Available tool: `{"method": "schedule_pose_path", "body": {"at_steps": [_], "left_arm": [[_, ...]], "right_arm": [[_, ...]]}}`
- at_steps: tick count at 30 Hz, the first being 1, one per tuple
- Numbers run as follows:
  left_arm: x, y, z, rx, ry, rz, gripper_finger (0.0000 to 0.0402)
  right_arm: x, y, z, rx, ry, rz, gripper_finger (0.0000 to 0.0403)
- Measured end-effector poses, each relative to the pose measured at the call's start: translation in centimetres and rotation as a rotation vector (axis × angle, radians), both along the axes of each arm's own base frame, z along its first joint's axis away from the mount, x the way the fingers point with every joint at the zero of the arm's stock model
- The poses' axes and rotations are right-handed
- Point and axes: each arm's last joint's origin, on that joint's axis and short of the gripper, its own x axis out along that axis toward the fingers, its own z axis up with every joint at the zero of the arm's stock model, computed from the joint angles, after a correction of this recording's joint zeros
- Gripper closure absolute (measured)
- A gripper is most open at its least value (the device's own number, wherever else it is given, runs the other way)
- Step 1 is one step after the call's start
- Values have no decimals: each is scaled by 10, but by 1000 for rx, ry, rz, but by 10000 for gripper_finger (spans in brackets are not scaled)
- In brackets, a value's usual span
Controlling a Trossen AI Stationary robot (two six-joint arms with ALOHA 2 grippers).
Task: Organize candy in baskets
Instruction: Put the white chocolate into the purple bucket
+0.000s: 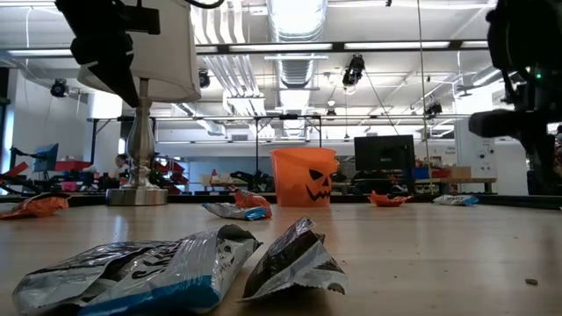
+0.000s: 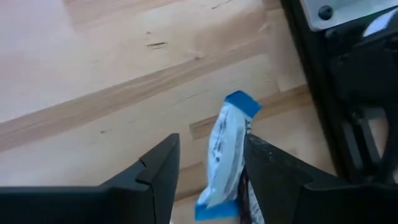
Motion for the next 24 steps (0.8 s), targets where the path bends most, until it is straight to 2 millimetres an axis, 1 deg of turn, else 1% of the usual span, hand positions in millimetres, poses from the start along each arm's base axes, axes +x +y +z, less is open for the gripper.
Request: {"method": "schedule_pose_path", "body": {"at_steps": [4, 10, 15, 24], "left_arm": [[0, -1, 0, -25, 4, -4, 260], [1, -1, 0, -37, -8, -7, 260], [3, -1, 0, -42, -29, -7, 260], [6, -2, 1, -49, -55, -10, 260]], "right_arm": [[-5, -1, -10, 22, 18, -7, 242], [-6, -1, -11, 38, 23, -10, 243], [-7, 1, -13, 103, 53, -32, 247], [-1, 3, -26, 86, 96, -49, 270]]}}
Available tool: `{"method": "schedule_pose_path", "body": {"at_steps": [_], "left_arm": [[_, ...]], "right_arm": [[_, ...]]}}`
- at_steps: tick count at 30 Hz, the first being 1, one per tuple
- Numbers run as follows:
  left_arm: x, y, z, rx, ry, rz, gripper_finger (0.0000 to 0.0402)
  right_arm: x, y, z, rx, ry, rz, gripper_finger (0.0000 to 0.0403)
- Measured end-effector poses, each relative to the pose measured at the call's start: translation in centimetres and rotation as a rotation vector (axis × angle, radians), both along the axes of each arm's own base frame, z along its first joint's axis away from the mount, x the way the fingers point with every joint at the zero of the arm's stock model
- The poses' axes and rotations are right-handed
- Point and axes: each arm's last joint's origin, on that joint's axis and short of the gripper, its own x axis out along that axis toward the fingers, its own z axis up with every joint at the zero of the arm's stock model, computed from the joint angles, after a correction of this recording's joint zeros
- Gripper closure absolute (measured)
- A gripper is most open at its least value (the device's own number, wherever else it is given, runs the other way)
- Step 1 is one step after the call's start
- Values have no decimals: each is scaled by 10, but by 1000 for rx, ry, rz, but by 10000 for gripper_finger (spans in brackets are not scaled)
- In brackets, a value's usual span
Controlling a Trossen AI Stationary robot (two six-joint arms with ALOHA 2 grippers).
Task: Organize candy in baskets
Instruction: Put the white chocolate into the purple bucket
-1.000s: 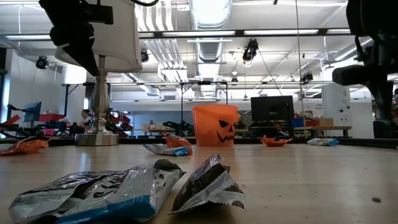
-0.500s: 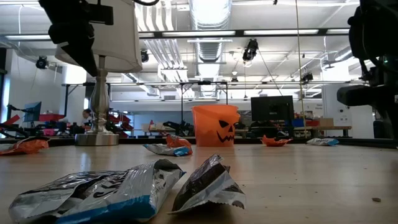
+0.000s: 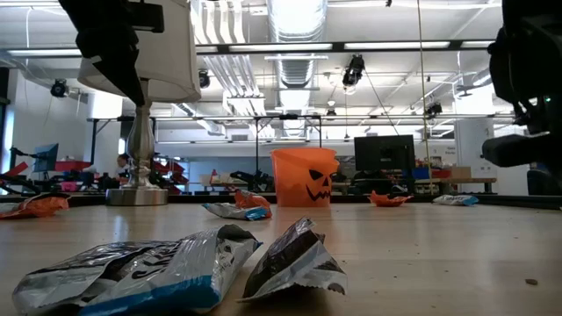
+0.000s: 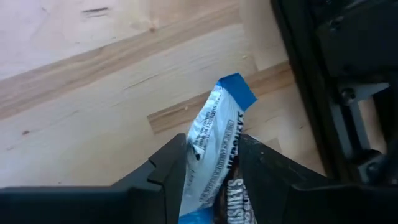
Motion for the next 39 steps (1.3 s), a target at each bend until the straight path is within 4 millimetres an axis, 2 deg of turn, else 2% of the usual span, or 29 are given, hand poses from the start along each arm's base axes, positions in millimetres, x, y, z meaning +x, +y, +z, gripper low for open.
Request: {"method": "schedule_pose_path", "body": {"at_steps": [9, 15, 21, 27, 39], "left_arm": [[0, 0, 0, 2, 3, -6, 260], [0, 0, 0, 9, 11, -22, 260], [1, 0, 0, 13, 13, -36, 260], [1, 0, 0, 12, 8, -37, 260], [2, 0, 1, 9, -4, -36, 260]], "right_arm": [[5, 2, -8, -2, 13, 12, 320], [8, 4, 1, 25, -27, 48, 359], [13, 5, 15, 60, -72, 110, 360], [20, 8, 42, 94, -105, 196, 360], [57, 27, 119, 202, -368, 524, 360]]}}
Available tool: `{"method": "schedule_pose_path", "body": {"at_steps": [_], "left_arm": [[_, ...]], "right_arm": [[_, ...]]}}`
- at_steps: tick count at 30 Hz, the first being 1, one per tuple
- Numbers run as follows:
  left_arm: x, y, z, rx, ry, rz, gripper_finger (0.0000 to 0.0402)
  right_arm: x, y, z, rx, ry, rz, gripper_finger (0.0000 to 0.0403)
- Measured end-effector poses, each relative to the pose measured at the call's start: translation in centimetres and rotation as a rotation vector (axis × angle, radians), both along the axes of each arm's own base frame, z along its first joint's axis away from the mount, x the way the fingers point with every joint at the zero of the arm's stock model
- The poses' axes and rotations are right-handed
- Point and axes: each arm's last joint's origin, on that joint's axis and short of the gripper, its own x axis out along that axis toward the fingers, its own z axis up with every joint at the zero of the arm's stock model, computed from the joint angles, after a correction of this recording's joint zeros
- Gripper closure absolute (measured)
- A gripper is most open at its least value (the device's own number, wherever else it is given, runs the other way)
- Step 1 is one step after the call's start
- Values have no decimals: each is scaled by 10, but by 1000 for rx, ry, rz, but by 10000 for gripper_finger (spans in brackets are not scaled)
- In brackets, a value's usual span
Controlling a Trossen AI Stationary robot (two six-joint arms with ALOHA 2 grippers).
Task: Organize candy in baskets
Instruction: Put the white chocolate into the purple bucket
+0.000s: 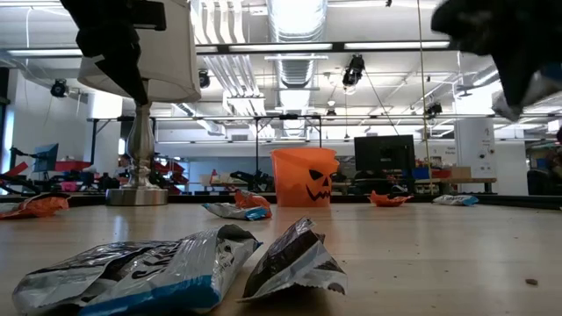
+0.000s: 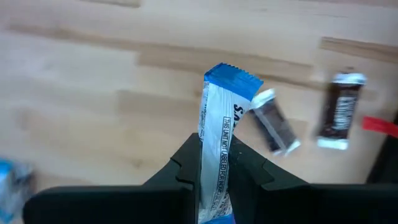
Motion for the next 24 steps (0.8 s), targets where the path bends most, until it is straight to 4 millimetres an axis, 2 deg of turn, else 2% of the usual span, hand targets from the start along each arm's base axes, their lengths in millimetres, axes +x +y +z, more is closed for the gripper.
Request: {"method": "schedule_pose_path", "body": {"at_steps": [8, 14, 19, 24], "left_arm": [[0, 0, 0, -11, 3, -3, 260], [0, -1, -1, -32, 7, -10, 260], [0, -1, -1, -32, 7, -10, 260], [0, -1, -1, -31, 10, -13, 260]], "right_arm": [[3, 21, 38, 95, -110, 153, 360], [-11, 54, 62, 230, -134, 218, 360], [-32, 81, 69, 284, -116, 210, 360], [-44, 101, 66, 318, -92, 187, 360]]}}
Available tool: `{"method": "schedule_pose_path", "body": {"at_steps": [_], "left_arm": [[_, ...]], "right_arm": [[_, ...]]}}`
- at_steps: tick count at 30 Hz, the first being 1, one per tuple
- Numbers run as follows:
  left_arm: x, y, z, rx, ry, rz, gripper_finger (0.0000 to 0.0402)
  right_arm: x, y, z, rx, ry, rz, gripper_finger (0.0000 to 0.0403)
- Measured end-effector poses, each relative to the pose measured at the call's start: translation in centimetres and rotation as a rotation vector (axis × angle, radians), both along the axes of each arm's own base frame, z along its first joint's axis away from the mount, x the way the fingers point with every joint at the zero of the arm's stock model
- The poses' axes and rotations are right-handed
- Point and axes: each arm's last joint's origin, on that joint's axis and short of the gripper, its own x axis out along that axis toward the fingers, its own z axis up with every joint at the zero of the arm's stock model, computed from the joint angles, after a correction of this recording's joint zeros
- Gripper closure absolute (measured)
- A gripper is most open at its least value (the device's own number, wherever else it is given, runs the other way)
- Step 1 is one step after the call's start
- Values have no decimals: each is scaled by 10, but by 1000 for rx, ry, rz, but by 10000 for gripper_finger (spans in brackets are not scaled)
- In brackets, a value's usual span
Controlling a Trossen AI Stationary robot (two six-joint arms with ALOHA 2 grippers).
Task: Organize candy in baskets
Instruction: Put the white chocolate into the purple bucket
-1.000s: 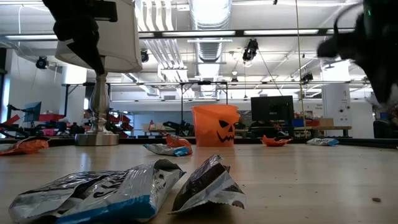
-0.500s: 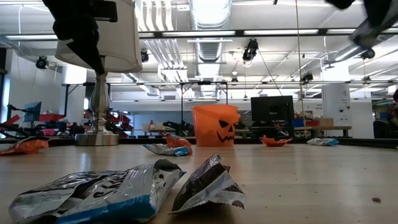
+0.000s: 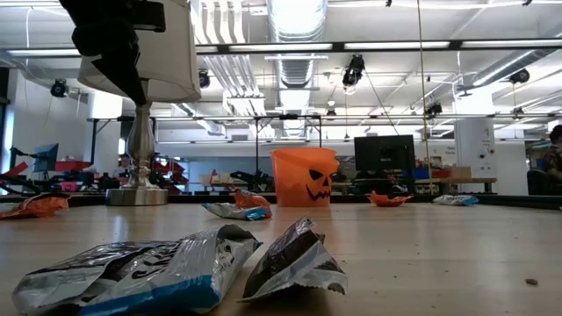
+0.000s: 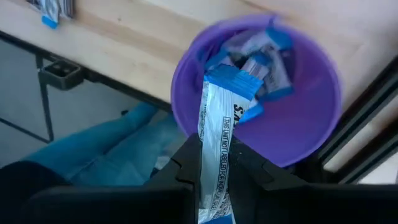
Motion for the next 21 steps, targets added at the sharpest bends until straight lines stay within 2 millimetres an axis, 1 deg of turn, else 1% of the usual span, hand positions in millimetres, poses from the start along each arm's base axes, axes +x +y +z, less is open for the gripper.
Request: {"method": "schedule_pose_path", "body": {"at_steps": [6, 9, 13, 16, 21], "left_arm": [[0, 0, 0, 13, 17, -29, 260], [0, 0, 0, 17, 23, -40, 260], [0, 0, 0, 18, 25, -43, 260], [0, 0, 0, 18, 25, -42, 260], [0, -1, 0, -12, 27, -47, 260]], "right_arm": [[3, 25, -10, 49, -38, 50, 360], [6, 31, -18, 16, -24, 76, 360], [3, 26, -29, -94, 83, 49, 360], [-1, 22, -32, -150, 143, 16, 352], [-1, 21, -32, -153, 144, 18, 316]]}}
